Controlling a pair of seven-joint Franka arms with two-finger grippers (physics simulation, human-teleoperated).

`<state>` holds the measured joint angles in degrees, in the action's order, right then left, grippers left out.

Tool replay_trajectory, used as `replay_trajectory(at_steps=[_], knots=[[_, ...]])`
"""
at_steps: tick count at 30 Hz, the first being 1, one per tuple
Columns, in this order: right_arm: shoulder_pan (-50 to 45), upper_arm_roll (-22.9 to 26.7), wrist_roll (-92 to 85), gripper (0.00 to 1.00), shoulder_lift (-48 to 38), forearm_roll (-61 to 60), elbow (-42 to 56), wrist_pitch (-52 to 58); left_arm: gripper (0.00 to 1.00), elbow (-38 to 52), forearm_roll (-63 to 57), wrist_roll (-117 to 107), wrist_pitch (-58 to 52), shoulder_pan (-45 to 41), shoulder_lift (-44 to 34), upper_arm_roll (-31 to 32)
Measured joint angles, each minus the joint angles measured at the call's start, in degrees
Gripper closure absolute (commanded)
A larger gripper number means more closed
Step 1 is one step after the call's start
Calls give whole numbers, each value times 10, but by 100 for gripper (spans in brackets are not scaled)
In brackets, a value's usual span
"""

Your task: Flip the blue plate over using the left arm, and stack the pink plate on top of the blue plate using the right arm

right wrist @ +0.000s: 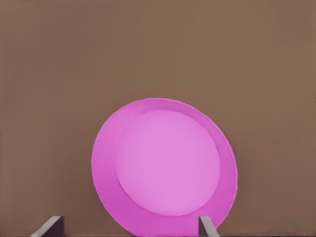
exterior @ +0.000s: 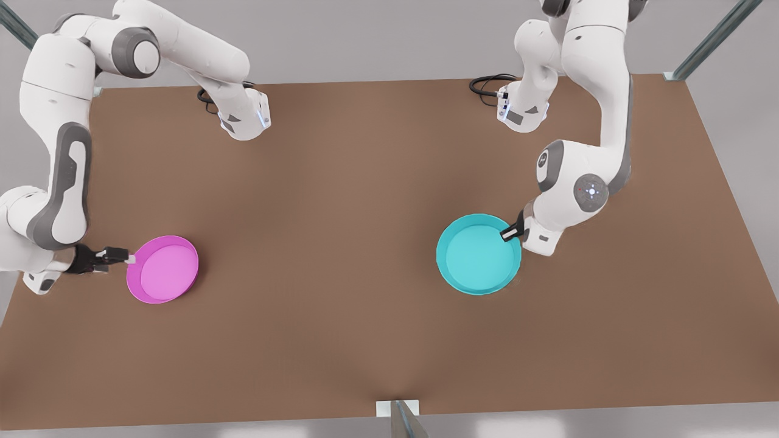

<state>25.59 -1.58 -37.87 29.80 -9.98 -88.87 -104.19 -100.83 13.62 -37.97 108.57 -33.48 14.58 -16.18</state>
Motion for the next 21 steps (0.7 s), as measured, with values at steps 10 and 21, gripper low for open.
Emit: replay_trajectory(at_steps=[10, 21], knots=[[31, 0, -123, 0, 73, -49, 9, -72, 79, 119, -298, -16, -83, -199, 17, 6], [32, 15, -122, 0, 145, -52, 57, -74, 79, 242, -690, -100, -145, -391, 163, 5]])
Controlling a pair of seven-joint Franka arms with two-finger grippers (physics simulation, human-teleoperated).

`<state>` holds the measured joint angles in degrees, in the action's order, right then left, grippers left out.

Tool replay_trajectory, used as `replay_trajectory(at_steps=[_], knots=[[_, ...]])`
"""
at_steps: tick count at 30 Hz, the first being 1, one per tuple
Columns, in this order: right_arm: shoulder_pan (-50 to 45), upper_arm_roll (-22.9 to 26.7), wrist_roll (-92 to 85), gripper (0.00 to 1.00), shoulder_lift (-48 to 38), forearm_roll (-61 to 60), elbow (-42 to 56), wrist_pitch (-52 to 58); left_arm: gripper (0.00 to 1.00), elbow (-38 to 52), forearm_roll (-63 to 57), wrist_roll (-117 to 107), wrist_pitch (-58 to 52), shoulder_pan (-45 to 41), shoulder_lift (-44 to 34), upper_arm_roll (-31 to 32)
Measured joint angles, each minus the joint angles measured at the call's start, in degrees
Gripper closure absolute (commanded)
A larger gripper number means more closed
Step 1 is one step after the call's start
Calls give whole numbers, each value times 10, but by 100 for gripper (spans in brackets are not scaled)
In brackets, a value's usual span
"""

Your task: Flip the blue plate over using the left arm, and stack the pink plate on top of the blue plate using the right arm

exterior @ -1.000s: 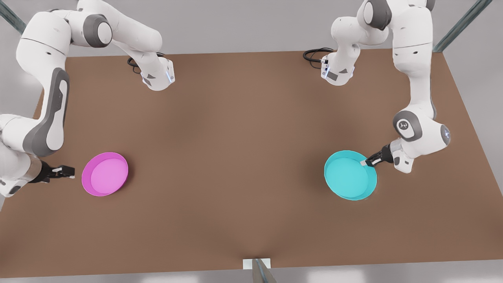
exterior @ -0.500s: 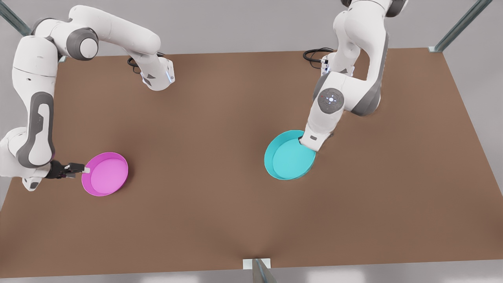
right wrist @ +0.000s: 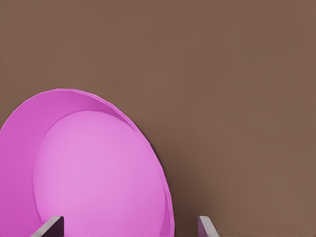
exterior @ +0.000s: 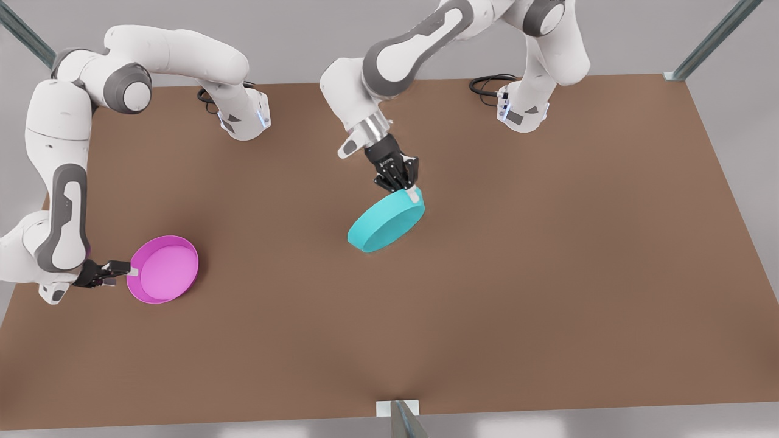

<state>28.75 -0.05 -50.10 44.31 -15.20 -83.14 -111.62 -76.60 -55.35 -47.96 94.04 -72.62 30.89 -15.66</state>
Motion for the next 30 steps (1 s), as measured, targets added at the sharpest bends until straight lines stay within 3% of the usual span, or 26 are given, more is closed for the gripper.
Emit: replay_trajectory(at_steps=[6, 13, 14, 15, 16, 28, 29, 30], knots=[[7, 0, 2, 0, 22, 3, 10, 7, 79, -1, -178, -155, -106, -94, 147, 0], [8, 0, 5, 0, 42, -1, 10, 4, 79, -6, -234, -358, -134, -113, 259, 2], [8, 0, 6, 18, 41, -1, 10, 4, 79, -6, -232, -362, -134, -113, 268, 5], [8, 0, 6, 29, 41, -1, 10, 4, 79, -6, -230, -379, -134, -115, 282, 5], [8, 0, 6, 31, 41, -1, 10, 3, 79, -7, -228, -382, -138, -120, 286, 5], [6, 0, 6, 35, 38, 1, 11, 0, 79, -6, -214, -387, -142, -137, 326, 18], [6, 0, 6, 35, 38, 1, 11, 0, 78, -6, -213, -387, -144, -137, 327, 18], [5, 0, 6, 35, 38, 1, 11, 0, 54, -6, -212, -388, -145, -138, 327, 19]])
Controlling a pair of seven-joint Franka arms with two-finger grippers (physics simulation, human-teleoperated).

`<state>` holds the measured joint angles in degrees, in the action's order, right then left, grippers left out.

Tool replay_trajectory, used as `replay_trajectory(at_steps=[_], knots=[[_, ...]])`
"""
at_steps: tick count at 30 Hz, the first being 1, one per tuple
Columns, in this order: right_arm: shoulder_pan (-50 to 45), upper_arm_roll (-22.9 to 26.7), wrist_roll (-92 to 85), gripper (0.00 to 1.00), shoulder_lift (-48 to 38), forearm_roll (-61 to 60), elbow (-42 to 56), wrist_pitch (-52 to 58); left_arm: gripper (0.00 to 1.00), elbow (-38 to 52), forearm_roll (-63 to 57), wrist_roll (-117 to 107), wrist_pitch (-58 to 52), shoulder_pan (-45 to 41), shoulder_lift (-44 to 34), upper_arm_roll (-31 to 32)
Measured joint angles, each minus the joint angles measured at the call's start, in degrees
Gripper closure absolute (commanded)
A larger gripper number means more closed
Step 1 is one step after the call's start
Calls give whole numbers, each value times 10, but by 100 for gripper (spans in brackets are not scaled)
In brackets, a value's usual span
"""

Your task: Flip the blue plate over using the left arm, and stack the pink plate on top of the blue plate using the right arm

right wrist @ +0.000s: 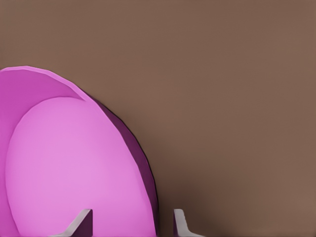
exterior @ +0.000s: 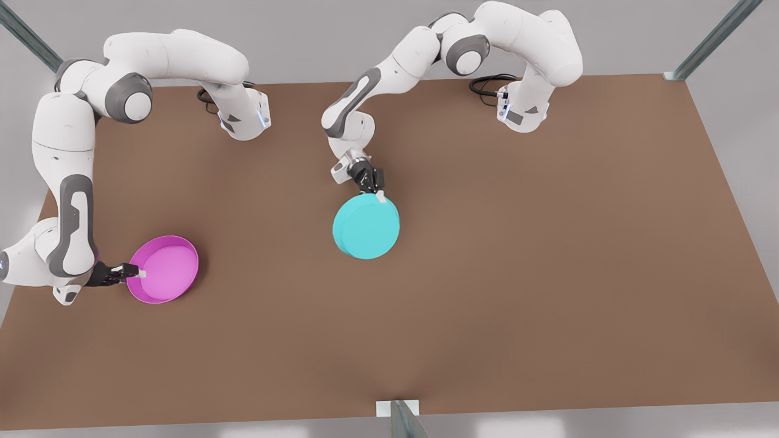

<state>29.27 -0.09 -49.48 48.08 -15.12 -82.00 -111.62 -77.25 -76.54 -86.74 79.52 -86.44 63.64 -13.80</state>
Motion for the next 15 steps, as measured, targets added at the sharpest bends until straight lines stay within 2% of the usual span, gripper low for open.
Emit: replay_trajectory(at_steps=[1, 2, 3, 15], knots=[[0, 0, 0, 35, 0, 0, 0, -1, 35, 0, 3, 2, 1, -3, 0, 0], [-1, 0, 0, 34, 0, 1, 0, -1, 8, 0, 5, 6, 1, -6, 0, 1], [-1, 0, -1, 34, 0, 1, 0, -1, 0, 0, 7, 9, 1, -7, 0, 2], [-5, 0, -4, 34, -2, 12, 4, -24, 0, 4, 51, 196, 12, -16, -26, 41]])
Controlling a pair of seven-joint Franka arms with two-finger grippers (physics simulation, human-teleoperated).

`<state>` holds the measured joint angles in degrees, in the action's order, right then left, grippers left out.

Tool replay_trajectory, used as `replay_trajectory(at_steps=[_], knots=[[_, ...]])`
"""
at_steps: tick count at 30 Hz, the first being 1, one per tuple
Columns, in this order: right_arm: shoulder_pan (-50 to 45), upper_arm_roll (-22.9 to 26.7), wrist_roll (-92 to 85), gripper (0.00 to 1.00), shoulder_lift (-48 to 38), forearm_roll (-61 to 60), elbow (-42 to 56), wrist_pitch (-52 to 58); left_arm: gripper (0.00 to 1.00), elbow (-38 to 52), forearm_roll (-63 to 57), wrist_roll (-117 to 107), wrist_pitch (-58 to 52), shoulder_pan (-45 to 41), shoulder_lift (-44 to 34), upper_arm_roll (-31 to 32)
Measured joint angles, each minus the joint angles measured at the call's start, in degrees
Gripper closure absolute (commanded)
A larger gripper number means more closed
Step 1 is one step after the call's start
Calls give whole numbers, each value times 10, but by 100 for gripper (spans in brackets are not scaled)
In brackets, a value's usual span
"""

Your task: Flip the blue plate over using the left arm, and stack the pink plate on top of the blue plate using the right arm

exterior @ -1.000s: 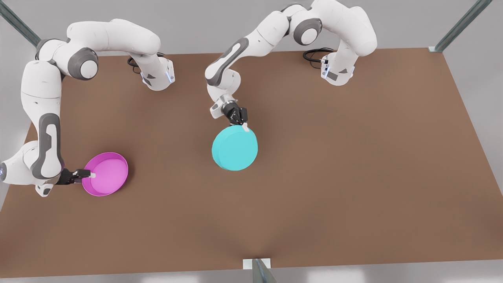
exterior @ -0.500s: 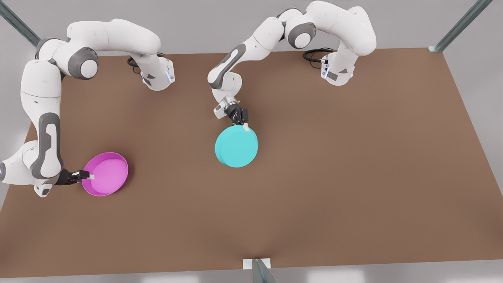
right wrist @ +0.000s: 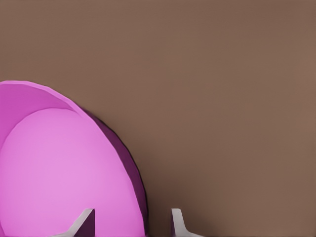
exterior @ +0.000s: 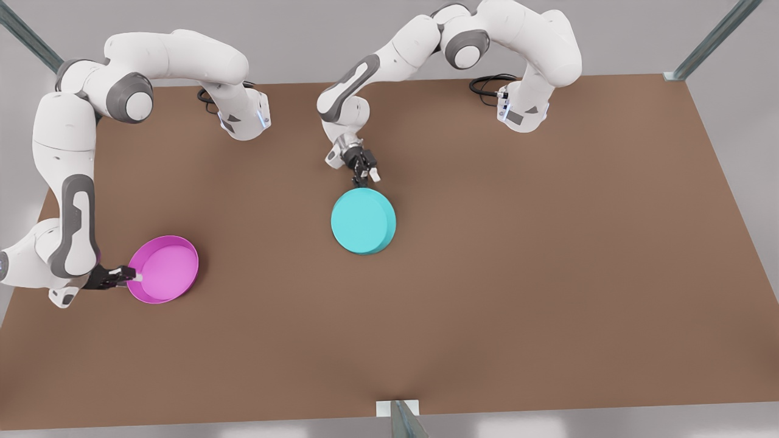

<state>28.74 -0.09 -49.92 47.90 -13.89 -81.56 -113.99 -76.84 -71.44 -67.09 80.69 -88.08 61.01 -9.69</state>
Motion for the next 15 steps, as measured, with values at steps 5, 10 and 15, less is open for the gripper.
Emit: replay_trajectory(at_steps=[5, 10, 15], knots=[[-1, 0, -1, 54, 0, 1, 0, -1, 0, 0, 56, 132, -23, -2, -16, 0], [-1, 0, -1, 56, 0, 1, 0, -1, 0, -4, 110, 338, -124, -3, -13, 5], [-1, 0, -2, 54, 0, 1, 0, 0, 0, -115, 203, 501, -139, 69, -185, 4]])
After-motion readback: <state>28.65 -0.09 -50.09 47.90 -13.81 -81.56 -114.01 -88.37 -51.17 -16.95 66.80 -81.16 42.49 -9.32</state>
